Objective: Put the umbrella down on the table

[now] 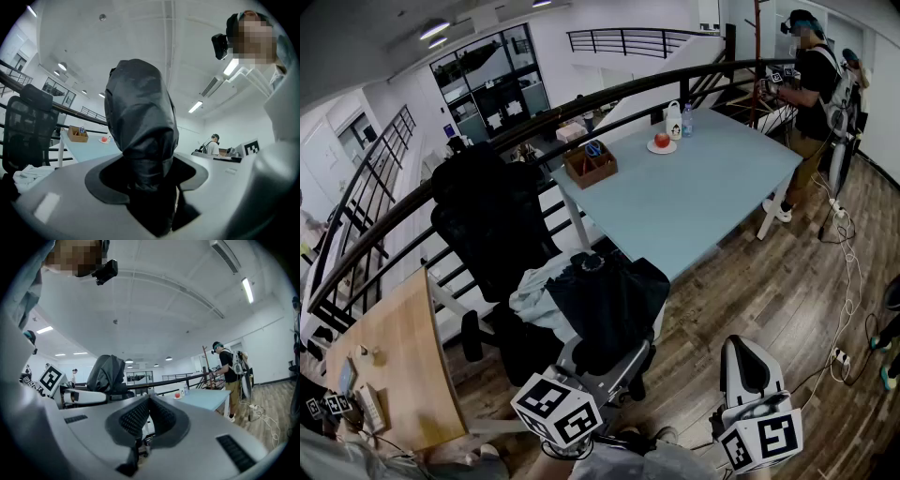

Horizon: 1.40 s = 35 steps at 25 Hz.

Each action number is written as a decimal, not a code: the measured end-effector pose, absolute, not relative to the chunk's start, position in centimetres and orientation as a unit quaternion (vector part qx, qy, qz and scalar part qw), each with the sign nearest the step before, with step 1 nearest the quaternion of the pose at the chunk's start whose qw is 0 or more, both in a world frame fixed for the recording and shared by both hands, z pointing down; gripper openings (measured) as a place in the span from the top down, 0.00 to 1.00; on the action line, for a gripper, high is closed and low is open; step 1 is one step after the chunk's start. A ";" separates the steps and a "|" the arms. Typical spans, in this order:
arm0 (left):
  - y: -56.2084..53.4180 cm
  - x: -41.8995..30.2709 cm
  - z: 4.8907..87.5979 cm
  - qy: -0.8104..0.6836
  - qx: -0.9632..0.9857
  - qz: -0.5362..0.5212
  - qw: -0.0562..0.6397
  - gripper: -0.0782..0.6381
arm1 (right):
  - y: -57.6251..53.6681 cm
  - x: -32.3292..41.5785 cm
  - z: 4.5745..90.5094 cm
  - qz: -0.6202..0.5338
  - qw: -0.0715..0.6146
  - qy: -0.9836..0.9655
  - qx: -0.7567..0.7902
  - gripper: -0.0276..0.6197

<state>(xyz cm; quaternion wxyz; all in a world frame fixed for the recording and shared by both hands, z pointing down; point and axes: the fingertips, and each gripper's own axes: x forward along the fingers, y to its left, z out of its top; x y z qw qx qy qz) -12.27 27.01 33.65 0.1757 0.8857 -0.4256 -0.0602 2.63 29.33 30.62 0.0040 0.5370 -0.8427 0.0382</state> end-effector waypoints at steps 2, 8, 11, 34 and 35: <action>27.1 -12.1 33.5 -0.424 0.885 -0.062 0.180 0.51 | 29.4 2.6 30.5 0.038 0.003 -0.844 0.535 0.96; 27.3 -11.2 33.2 -0.426 0.885 -0.059 0.177 0.51 | 29.7 3.3 30.2 0.036 0.002 -0.845 0.533 0.96; 27.6 -10.8 33.1 -0.427 0.885 -0.056 0.179 0.51 | 30.0 3.6 30.2 0.040 0.001 -0.845 0.534 0.96; 30.3 -4.2 32.1 -0.406 0.888 -0.086 0.200 0.51 | 32.9 11.3 31.2 0.059 -0.007 -0.834 0.549 0.96; 30.5 -4.0 32.1 -0.407 0.888 -0.083 0.197 0.51 | 33.0 11.5 31.2 0.059 -0.007 -0.834 0.549 0.96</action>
